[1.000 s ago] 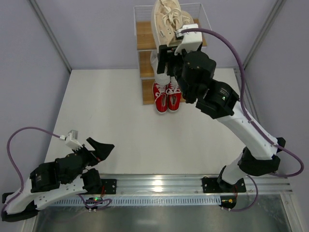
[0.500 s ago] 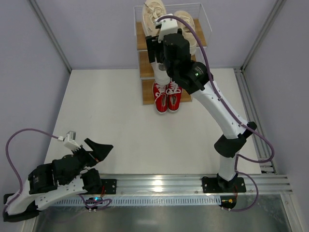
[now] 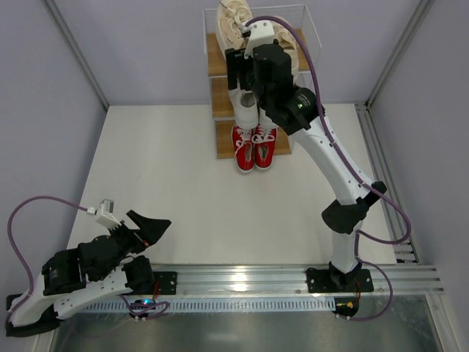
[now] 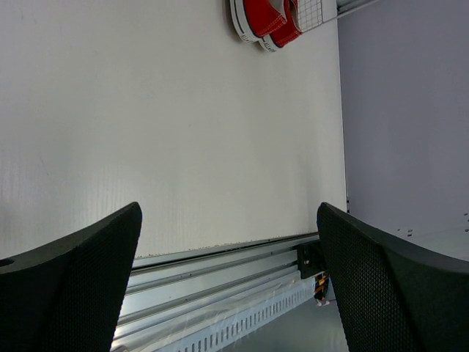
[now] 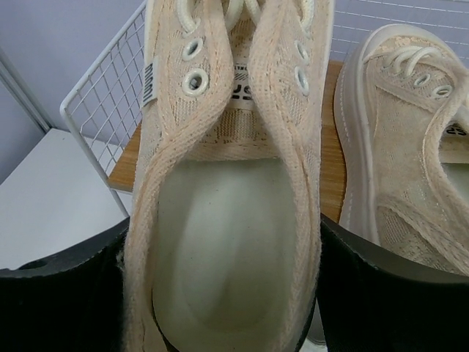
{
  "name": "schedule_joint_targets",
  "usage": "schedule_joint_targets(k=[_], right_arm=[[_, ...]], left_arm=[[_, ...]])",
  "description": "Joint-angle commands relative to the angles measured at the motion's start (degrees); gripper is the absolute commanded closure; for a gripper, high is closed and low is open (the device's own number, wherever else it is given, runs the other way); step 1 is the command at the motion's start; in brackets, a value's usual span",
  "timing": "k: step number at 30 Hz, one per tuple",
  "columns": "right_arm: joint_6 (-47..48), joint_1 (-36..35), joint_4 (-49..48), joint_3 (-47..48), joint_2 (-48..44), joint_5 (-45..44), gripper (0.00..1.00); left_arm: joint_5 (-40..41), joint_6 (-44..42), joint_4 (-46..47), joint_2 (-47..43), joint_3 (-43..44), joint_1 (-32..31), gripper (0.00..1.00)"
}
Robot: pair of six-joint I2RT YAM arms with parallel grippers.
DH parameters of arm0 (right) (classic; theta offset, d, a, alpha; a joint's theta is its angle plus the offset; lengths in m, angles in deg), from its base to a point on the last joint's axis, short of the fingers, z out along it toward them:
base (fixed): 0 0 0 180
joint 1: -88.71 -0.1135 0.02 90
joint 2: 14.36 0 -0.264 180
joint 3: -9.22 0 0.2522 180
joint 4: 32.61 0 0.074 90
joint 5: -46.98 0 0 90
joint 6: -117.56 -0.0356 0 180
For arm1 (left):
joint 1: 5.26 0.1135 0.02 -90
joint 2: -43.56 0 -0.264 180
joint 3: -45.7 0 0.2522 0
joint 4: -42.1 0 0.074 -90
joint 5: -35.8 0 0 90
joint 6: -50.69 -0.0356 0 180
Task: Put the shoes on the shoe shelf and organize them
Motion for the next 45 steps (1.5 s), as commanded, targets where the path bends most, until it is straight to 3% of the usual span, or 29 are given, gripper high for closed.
schedule_joint_targets(k=[1, 19, 22, 26, 28, 31, 40, 45], right_arm=[[-2.76, 0.71, -8.24, 3.61, -0.33, -1.57, 0.96], [-4.79, 0.71, -13.16, 4.14, 1.96, -9.14, 0.96], [-4.36, 0.71, -14.12, 4.14, 1.96, -8.96, 0.84], [-4.18, 0.71, -14.57, 4.31, 1.78, -8.26, 0.58], [-4.18, 0.71, -14.48, 4.14, 1.61, -8.17, 0.54], [-4.09, 0.71, -14.57, 3.96, 1.43, -7.82, 0.38], [-3.83, 0.71, -14.83, 3.44, 0.29, -7.47, 0.27], [-3.65, 0.71, -15.53, 2.21, -0.24, -7.73, 0.15]], left_arm=[[0.80, -0.66, 0.33, -0.18, 1.63, -0.13, 0.00], [1.33, 0.22, -2.66, -4.13, 2.95, -0.13, 0.00], [1.42, 0.22, -3.01, -4.22, 3.21, -0.13, 0.00], [1.42, 0.40, -3.36, -4.39, 3.48, -0.13, 0.00], [1.50, 0.48, -3.62, -4.57, 3.74, -0.04, 0.00], [1.50, 0.49, -3.80, -4.48, 4.00, -0.04, 0.00], [1.33, 0.49, -4.06, -4.57, 4.35, 0.49, 0.00], [1.15, 0.40, -4.85, -4.57, 4.88, 0.84, 0.00]])
